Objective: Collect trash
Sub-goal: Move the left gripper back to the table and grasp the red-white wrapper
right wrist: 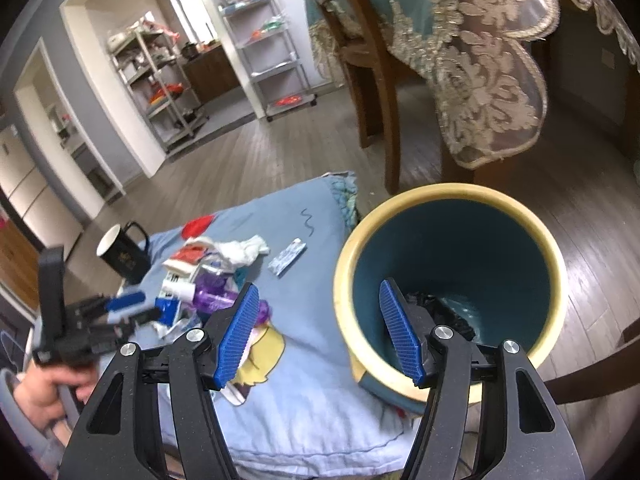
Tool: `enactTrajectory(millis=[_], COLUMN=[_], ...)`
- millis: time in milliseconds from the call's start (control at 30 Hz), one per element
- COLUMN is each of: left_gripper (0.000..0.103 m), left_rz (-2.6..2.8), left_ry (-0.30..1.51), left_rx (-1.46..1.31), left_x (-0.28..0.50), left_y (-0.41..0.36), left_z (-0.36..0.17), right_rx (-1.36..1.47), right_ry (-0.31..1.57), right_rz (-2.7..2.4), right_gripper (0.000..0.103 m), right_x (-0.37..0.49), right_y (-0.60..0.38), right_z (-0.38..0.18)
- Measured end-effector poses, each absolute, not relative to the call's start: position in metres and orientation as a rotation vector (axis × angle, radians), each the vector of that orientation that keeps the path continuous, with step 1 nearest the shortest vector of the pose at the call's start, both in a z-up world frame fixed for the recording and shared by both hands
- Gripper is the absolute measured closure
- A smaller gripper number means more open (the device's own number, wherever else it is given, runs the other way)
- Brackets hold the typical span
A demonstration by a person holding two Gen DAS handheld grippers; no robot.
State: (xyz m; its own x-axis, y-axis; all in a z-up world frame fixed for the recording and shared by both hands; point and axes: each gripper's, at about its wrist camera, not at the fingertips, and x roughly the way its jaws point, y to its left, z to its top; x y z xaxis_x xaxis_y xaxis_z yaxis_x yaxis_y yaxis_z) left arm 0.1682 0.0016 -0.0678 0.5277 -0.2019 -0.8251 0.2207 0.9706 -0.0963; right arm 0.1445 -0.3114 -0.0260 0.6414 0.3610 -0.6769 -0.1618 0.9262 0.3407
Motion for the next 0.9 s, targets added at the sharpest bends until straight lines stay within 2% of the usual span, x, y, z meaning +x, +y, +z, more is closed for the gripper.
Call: enactTrajectory(millis=[500, 900], left_gripper=[0.042, 0.042], left_rz=[-0.108, -0.121], left_ry=[1.0, 1.066], left_rx=[-0.292, -0.255], left_x=[0.251, 0.299], left_y=[0.077, 0.077], left_z=[-0.09, -0.124], right_rx=[0.173, 0.109], right_ry=[0.89, 0.945], right_rz=[0.363, 0.429], right_gripper=[0.038, 0.038], right_x=[0.143, 0.142], right_y=[-0.276, -0.239], right_z=[-0.039, -0.054])
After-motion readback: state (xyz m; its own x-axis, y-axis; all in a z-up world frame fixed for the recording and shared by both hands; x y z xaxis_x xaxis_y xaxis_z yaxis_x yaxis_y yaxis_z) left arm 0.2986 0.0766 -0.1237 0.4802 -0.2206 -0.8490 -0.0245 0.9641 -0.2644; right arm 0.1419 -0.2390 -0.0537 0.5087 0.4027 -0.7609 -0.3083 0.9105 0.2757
